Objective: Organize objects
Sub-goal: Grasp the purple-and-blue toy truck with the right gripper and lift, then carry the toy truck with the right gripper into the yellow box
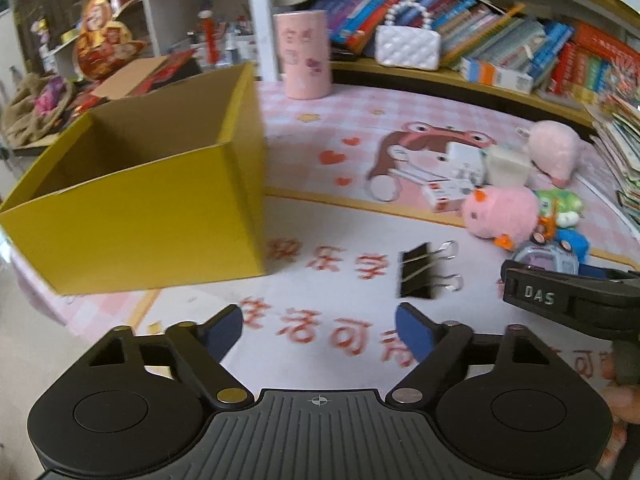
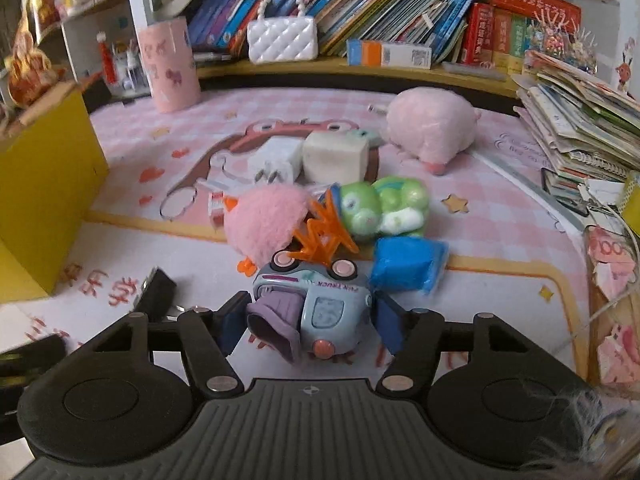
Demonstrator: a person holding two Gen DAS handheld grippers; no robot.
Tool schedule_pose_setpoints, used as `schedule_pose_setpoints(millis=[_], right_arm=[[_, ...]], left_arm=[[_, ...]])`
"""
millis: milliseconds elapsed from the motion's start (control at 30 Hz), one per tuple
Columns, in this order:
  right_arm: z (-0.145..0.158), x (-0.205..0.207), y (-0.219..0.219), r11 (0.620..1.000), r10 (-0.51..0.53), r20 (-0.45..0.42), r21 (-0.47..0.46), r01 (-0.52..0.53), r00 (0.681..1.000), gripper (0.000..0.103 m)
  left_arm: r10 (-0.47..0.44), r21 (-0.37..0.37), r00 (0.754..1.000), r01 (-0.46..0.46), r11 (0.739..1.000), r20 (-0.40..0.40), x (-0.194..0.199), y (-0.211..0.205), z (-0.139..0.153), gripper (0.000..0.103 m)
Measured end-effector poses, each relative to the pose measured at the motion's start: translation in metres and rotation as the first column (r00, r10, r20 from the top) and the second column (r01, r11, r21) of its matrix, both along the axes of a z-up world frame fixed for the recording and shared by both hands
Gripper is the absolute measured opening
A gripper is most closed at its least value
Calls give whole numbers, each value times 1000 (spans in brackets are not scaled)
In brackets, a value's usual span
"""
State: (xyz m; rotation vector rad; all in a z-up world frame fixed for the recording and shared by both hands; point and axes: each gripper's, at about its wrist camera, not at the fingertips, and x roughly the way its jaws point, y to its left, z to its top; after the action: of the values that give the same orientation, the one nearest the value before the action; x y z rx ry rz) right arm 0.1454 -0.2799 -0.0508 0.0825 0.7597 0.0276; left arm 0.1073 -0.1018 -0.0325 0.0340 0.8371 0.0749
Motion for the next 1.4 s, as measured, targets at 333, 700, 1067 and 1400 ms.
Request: schedule_pose_setpoints(millis=[333, 700, 1067, 1400], right_arm=[[36, -18, -50, 997, -62, 86, 39, 59, 994, 62], [35, -27, -52, 996, -38, 72, 88, 32, 997, 62], [37, -42, -19, 996, -8, 57, 85, 3, 998, 62], [49, -74, 37, 999, 4, 70, 47, -7, 998, 62]], left_arm=[[-141, 37, 990, 141, 989, -15, 42, -63, -12, 35], [-117, 151, 993, 113, 982, 18, 52, -67, -19, 3], [-37, -54, 997, 41, 998, 63, 19, -14, 14, 0], [-2, -166, 995, 18, 986, 97, -25, 51, 27, 0]])
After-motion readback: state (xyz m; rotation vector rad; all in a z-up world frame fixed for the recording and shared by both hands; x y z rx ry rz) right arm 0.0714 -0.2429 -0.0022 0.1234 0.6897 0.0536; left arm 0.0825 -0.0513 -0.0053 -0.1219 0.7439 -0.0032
